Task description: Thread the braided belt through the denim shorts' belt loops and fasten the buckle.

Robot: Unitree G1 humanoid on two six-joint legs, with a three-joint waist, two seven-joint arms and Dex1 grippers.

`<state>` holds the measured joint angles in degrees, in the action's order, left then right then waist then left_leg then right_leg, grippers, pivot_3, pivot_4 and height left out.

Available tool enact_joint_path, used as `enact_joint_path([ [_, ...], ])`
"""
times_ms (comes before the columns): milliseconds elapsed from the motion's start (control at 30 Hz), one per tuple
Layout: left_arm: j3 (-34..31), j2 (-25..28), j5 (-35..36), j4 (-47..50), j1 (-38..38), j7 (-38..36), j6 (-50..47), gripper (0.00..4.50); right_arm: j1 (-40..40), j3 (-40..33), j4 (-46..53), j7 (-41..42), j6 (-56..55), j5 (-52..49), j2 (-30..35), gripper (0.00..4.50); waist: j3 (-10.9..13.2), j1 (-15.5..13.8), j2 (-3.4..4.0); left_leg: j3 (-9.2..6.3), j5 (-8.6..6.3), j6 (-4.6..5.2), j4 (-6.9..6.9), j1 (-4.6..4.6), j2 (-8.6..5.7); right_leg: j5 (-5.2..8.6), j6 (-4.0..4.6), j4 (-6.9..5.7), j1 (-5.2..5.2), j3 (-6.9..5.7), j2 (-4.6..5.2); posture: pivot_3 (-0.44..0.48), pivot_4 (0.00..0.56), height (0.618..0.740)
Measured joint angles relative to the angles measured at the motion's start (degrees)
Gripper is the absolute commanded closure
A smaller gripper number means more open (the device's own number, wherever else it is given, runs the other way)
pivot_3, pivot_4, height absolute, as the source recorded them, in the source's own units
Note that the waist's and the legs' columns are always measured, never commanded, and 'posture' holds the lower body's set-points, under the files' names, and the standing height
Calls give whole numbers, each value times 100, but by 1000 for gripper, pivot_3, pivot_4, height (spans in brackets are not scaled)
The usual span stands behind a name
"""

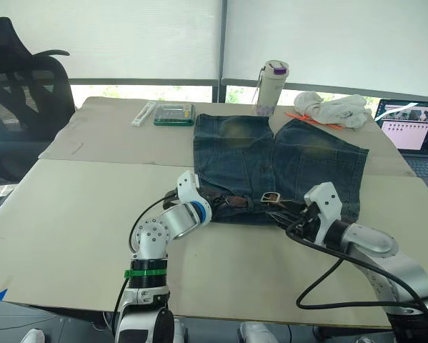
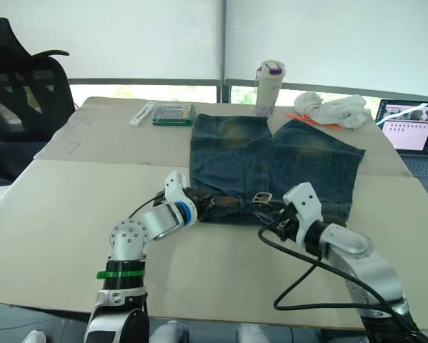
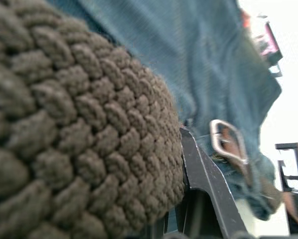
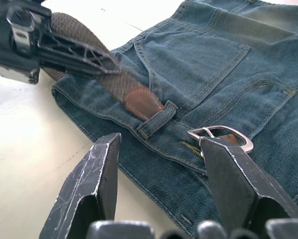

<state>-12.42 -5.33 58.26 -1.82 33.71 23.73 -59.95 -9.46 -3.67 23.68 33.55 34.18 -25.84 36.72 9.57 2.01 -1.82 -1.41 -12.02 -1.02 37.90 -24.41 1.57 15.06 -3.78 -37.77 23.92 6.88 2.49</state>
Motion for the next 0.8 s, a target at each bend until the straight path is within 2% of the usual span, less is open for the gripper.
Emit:
enact_joint_path([
  [200, -189, -69, 10, -10, 212, 308, -318, 4500, 120, -42, 62, -18, -8, 38, -31, 1693, 0, -11, 0, 0, 0, 0, 0, 0, -1, 0, 0, 2, -1, 0, 0, 0, 150, 737],
  [500, -235, -187, -9, -136, 232, 329, -398, 4500, 120, -41, 65, -75, -9, 101, -88, 1693, 0, -35, 0, 0, 0, -1, 0, 0, -2, 0, 0, 3, -1, 0, 0, 0, 150, 737],
  [633, -160, -190, -195, -307, 235, 107, -228, 4500, 119, -39, 65, -122, 16, 95, -130, 1693, 0, -58, 0, 1, 0, -1, 0, 1, -3, 0, 0, 4, -2, 0, 1, 0, 150, 737],
  [800, 110, -189, -420, -616, 248, -624, -18, 4500, 9, 105, 31, -271, 376, 107, -189, 1693, 0, -94, 0, 1, 0, -2, 0, 1, -5, 0, 0, 10, -7, -1, 2, 0, 150, 737],
])
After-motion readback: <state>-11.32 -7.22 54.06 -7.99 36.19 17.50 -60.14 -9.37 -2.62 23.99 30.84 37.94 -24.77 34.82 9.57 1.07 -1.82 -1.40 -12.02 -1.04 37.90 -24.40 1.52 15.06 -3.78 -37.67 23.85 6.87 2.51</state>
